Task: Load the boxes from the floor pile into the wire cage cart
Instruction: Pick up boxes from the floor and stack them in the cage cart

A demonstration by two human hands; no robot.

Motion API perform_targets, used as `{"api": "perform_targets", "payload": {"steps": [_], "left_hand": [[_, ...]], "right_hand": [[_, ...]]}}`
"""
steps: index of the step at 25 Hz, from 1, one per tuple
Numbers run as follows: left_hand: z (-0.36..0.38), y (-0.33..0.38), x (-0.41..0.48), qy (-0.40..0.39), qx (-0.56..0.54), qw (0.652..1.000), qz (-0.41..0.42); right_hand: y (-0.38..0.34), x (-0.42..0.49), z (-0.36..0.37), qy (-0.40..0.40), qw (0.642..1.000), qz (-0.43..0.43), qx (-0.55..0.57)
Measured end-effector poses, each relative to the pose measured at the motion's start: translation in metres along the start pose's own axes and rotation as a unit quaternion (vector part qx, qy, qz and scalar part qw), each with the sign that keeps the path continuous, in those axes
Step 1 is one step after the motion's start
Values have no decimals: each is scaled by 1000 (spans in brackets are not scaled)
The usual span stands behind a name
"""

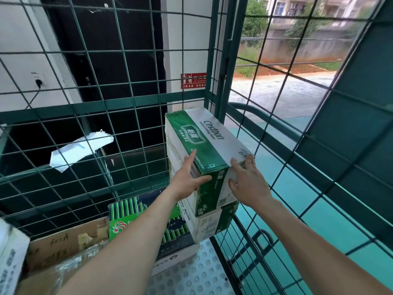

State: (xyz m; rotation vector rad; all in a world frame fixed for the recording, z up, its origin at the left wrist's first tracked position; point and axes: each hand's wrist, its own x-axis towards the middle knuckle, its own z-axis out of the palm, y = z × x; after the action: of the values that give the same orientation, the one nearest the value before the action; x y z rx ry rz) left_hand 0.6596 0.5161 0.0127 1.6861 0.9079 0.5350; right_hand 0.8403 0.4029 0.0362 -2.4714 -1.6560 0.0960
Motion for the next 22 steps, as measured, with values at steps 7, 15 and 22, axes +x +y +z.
{"api": "perform_targets", "payload": {"steps": [7, 15, 22], "left_hand": [[11, 37, -20, 45, 109, 992, -39], [93, 17, -211, 15, -96, 993, -67], [147, -27, -338, -150, -91, 980, -97]], "right_hand": [[0, -4, -28, -66, 996, 11, 59], [-25, -245, 36, 69, 775, 257, 573], [-34, -441, 64, 168, 650, 410, 617]]}}
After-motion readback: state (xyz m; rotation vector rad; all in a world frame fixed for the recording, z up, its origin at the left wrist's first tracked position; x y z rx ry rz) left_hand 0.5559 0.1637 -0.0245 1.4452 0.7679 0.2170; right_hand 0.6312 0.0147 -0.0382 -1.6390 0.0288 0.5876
